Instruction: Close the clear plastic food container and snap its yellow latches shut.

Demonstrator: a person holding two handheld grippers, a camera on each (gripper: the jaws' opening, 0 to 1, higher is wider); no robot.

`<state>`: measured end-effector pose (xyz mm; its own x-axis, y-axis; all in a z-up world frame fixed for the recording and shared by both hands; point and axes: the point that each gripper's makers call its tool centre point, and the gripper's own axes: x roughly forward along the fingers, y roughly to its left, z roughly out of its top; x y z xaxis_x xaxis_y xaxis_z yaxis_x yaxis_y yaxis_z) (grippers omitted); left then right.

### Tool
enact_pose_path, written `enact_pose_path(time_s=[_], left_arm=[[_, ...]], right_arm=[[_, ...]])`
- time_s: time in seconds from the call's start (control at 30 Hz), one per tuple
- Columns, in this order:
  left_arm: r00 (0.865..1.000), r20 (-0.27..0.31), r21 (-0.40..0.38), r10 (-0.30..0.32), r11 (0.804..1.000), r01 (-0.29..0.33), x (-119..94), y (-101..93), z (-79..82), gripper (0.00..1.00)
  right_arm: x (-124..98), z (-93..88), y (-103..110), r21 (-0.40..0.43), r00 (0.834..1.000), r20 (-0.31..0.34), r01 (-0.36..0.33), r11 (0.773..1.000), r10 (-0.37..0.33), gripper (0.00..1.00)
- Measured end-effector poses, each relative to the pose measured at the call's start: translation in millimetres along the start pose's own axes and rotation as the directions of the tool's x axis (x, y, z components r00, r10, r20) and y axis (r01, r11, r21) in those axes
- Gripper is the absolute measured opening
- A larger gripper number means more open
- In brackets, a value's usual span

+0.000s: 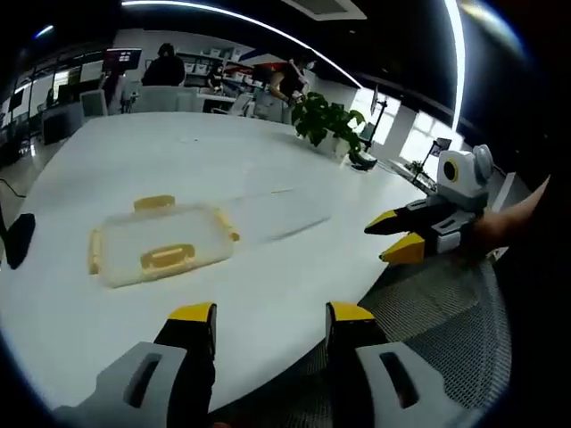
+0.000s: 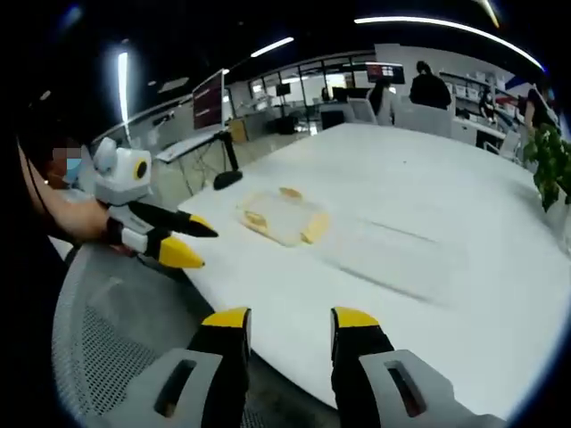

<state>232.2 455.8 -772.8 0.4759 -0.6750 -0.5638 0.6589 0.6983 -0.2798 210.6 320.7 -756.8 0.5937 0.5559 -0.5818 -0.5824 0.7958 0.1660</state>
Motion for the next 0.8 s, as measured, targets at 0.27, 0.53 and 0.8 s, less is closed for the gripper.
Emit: enact_pose_path(time_s=[0.27, 0.53, 0.8], left_arm=[[1.000, 0.009, -0.019, 0.001, 1.000, -0.001, -1.3, 2.2, 1.5, 0.47], [1.000, 0.011, -0.003, 0.003, 1.000, -0.003, -2.8, 0.6, 4.8, 0.47], [0.999, 0.036, -0.005, 0.003, 1.000, -0.003, -11.0, 7.4, 16.1, 0.46]], right_arm=[[1.0, 1.5, 4.3, -0.016, 1.000, -0.003, -0.014, 1.000, 0.014, 0.34], [2.3, 4.1, 10.0, -0.009, 0.999, -0.002, -0.052, 0.999, 0.052, 0.34], [2.1, 15.9, 10.8, 0.015, 0.997, 0.030, -0.079, 0.997, 0.078, 0.34]])
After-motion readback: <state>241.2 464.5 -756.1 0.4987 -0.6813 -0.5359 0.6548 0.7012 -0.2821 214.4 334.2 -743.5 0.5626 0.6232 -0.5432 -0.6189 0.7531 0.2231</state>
